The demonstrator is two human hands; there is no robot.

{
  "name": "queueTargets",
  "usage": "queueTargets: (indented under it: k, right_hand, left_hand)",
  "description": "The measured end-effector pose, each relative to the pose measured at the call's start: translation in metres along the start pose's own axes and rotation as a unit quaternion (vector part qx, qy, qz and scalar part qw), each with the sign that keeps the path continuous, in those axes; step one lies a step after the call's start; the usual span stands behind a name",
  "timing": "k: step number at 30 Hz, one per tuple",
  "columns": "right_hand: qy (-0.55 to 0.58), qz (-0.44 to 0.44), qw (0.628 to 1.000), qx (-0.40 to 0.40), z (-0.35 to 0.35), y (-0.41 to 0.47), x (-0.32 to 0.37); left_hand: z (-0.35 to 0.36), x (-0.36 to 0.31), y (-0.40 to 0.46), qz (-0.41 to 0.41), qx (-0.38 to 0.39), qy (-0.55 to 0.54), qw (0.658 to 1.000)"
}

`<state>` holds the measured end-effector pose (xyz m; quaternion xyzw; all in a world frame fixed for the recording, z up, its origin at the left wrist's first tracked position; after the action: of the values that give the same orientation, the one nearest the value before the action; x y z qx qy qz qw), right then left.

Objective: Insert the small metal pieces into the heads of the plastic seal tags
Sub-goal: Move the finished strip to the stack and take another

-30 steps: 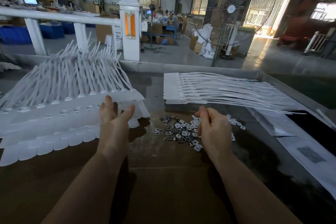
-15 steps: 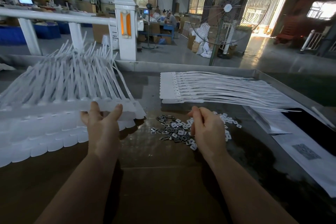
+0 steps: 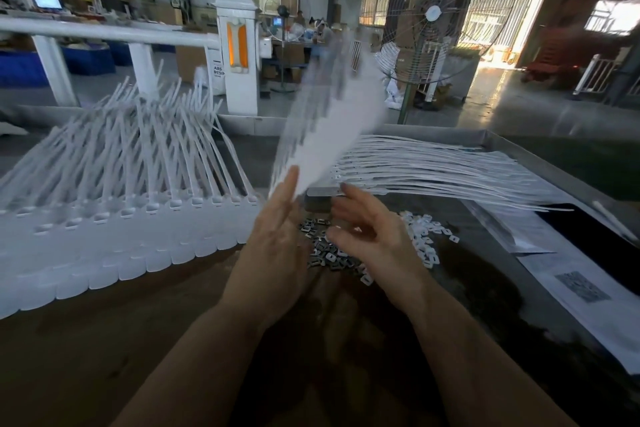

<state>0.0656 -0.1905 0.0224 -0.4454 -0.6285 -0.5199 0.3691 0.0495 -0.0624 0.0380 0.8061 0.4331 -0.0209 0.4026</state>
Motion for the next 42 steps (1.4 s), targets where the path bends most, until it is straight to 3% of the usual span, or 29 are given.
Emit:
queueTargets:
  k: [4,8,11,13,15,18,21,26,31,36,42]
  right_hand:
    - [0.161,-0.006,0.986,0.039,0.006,-0.002,0.002]
    - [0.178,0.127,0.973,-0.079,-0.012,-0.002,-0.020]
    - [0.291,0.183,0.930,-0.129,-0.014,-0.001,-0.033]
    - [0.334,0.188,0.903,-0.195,-0.024,-0.002,-0.037]
    - [0.352,0.181,0.893,-0.214,-0.030,-0.001,-0.036]
    - [0.354,0.188,0.895,-0.195,-0.032,-0.003,-0.035]
    - [0.405,0.148,0.878,-0.206,-0.038,-0.002,-0.027]
    - [0.443,0.152,0.855,-0.222,-0.037,-0.005,-0.025]
    - [0.418,0.169,0.865,-0.220,-0.034,-0.007,-0.026]
    - [0.389,0.186,0.869,-0.245,-0.038,-0.008,-0.030]
    - [0.416,0.161,0.816,-0.367,-0.067,-0.018,-0.033]
  left_hand:
    - [0.025,-0.002,-0.006,0.026,0.115,0.046,0.992]
    - [0.036,0.002,-0.008,0.032,0.152,0.091,0.984]
    - [0.034,0.005,-0.007,0.015,0.142,0.043,0.989]
    - [0.016,0.015,-0.003,-0.061,0.072,-0.068,0.993]
    - [0.000,0.030,-0.004,-0.145,-0.016,-0.164,0.976]
    - [-0.010,0.051,-0.009,-0.244,-0.082,-0.193,0.947]
    - [-0.006,0.065,-0.014,-0.321,-0.075,-0.279,0.902]
    - [0.004,0.069,-0.016,-0.345,-0.049,-0.383,0.855]
    - [0.010,0.076,-0.019,-0.360,-0.024,-0.488,0.795]
    - [0.003,0.080,-0.017,-0.342,-0.069,-0.467,0.813]
    - [-0.003,0.068,-0.013,-0.279,-0.072,-0.469,0.835]
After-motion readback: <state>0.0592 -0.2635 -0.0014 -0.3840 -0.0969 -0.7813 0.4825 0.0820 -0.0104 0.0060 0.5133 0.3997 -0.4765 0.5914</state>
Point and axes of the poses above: each hand's wrist, its own y-axis towards the middle knuckle, its own z-axis out of the palm, x = y × z, the point moved 8 cm from there along y, towards the middle knuckle, and after that the axes turned 1 degree about -z, right-handed, at the moved point
